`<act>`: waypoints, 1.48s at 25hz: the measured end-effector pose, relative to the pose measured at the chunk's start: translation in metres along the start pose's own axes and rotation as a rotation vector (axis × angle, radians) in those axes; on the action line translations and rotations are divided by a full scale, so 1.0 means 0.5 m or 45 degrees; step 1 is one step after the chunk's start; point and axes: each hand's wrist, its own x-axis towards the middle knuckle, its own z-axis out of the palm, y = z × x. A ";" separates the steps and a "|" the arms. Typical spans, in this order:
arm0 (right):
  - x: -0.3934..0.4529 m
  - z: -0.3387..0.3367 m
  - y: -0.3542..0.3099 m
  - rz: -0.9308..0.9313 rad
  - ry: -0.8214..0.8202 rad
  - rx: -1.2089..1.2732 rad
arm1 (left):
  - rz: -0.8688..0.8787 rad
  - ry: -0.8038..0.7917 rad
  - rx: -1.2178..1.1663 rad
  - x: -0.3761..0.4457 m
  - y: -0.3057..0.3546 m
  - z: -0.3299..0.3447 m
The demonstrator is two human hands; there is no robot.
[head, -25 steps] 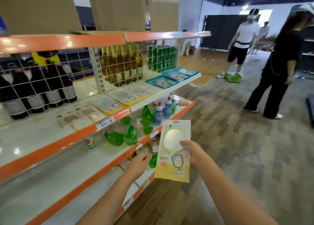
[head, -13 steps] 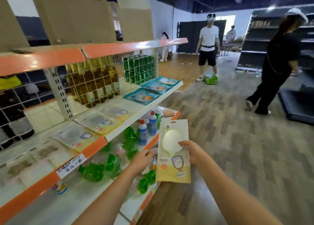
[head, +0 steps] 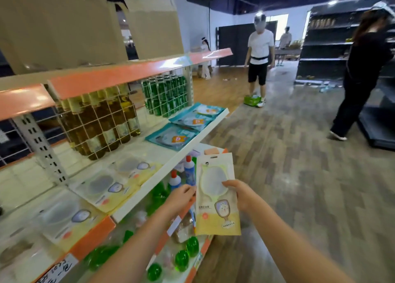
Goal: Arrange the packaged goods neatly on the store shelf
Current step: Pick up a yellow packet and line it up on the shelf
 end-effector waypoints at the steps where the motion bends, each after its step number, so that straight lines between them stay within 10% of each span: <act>1: 0.018 0.000 -0.018 -0.004 -0.020 -0.028 | -0.027 0.019 -0.073 0.020 0.014 -0.003; 21: 0.282 0.251 -0.216 0.104 -0.745 -0.586 | -0.563 0.842 -0.878 0.128 0.013 -0.215; 37: 0.414 0.484 -0.199 -0.692 -0.630 -1.589 | -0.819 1.016 -0.363 0.209 -0.164 -0.382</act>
